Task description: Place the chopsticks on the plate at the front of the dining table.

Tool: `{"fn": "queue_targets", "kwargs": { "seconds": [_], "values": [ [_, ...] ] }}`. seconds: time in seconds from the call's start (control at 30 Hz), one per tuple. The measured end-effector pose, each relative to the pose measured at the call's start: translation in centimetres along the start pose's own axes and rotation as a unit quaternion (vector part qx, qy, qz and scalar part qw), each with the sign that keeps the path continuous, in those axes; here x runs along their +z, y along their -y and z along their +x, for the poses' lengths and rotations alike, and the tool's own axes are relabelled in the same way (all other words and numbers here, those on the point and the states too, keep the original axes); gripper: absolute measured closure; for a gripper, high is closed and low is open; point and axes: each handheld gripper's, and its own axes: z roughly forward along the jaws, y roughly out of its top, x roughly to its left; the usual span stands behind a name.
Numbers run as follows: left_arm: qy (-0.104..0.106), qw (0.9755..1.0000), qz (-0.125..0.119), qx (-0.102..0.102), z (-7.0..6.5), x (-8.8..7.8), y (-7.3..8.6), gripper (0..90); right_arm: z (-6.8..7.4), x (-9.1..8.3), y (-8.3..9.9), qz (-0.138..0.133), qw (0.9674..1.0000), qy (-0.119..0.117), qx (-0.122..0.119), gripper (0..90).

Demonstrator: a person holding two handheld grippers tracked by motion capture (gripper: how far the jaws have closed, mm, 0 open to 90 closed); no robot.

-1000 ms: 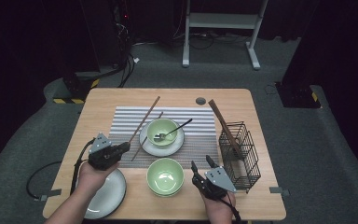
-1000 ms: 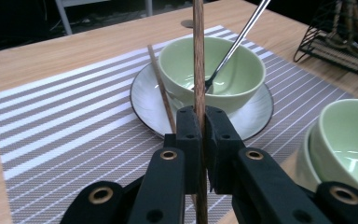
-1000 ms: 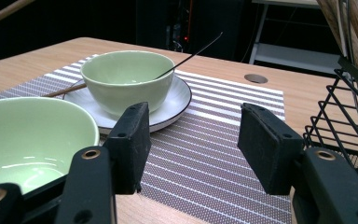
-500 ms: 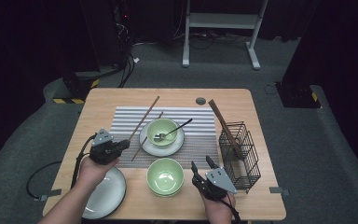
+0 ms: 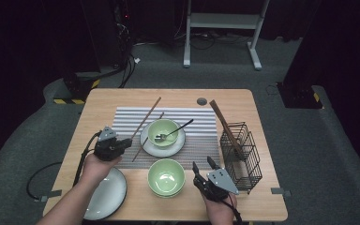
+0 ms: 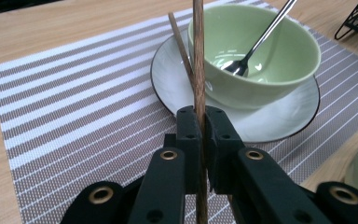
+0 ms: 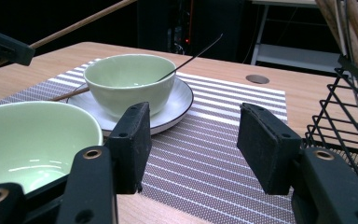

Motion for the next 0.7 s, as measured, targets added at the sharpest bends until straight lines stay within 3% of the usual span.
{"fn": "queue_targets", "kwargs": {
  "seconds": [0.23, 0.7],
  "values": [
    [-0.005, 1.0000, 0.001, -0.005, -0.5, 0.7, -0.4, 84.5, -0.1, -0.2, 0.0, -0.003, 1.0000, -0.002, 0.002, 44.5],
    [-0.023, 0.9988, 0.043, 0.000, 0.5, 2.4, 1.1, 84.6, 0.0, 0.0, 0.1, 0.001, 1.0000, -0.007, 0.000, 44.8]
  ]
}}
